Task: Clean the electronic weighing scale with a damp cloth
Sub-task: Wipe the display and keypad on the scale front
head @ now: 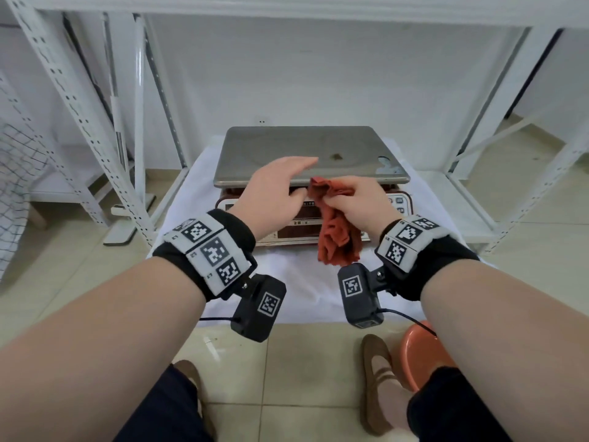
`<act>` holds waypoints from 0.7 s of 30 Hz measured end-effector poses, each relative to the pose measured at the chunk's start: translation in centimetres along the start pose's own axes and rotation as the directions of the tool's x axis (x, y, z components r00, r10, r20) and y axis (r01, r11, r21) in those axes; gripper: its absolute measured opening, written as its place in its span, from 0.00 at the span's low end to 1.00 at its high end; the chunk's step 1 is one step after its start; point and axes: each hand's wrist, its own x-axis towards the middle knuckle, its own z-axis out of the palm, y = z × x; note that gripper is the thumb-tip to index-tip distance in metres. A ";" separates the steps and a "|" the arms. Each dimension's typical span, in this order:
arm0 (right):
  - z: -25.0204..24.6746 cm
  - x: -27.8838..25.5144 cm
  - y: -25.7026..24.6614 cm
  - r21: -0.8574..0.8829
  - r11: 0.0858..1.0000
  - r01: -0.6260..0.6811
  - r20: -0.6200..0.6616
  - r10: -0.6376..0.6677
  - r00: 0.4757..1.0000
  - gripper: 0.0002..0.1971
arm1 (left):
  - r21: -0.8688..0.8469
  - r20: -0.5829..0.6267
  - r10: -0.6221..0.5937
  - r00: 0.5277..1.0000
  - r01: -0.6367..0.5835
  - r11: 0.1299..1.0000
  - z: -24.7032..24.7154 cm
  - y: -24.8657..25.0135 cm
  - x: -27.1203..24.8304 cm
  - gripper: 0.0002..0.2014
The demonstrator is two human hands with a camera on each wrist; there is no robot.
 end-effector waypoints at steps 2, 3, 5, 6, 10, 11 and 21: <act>0.7 -0.4 -0.7 0.075 0.997 -0.025 0.159 0.013 0.987 0.12 | -0.200 0.096 -0.133 0.986 0.150 0.968 -0.9 0.2 -0.3 0.26; 1.0 -0.6 -1.0 0.116 0.992 -0.045 0.202 0.021 0.979 0.12 | -0.314 0.174 -0.186 0.967 0.234 0.920 -1.4 0.0 -0.6 0.25; 1.5 -0.8 -1.4 0.190 0.977 -0.093 0.223 0.049 0.973 0.13 | -0.428 0.326 -0.193 0.925 0.327 0.842 -2.5 -0.5 -1.6 0.21; 1.7 -0.9 -1.5 0.206 0.972 -0.112 0.232 0.063 0.971 0.14 | -0.428 0.375 -0.176 0.910 0.338 0.838 -2.9 -0.8 -2.1 0.18; 2.8 -1.6 -1.9 0.146 0.984 -0.102 0.288 0.056 0.956 0.14 | -0.340 0.296 -0.234 0.926 0.331 0.880 -3.7 -1.3 -3.6 0.08; 3.0 -1.7 -2.0 0.108 0.991 -0.082 0.289 0.048 0.956 0.14 | -0.326 0.260 -0.253 0.932 0.331 0.885 -3.7 -1.4 -3.8 0.06; 2.8 -1.8 -2.3 -0.046 0.999 0.008 0.239 0.003 0.971 0.12 | -0.229 0.109 -0.320 0.941 0.337 0.913 -3.3 -1.2 -3.8 0.10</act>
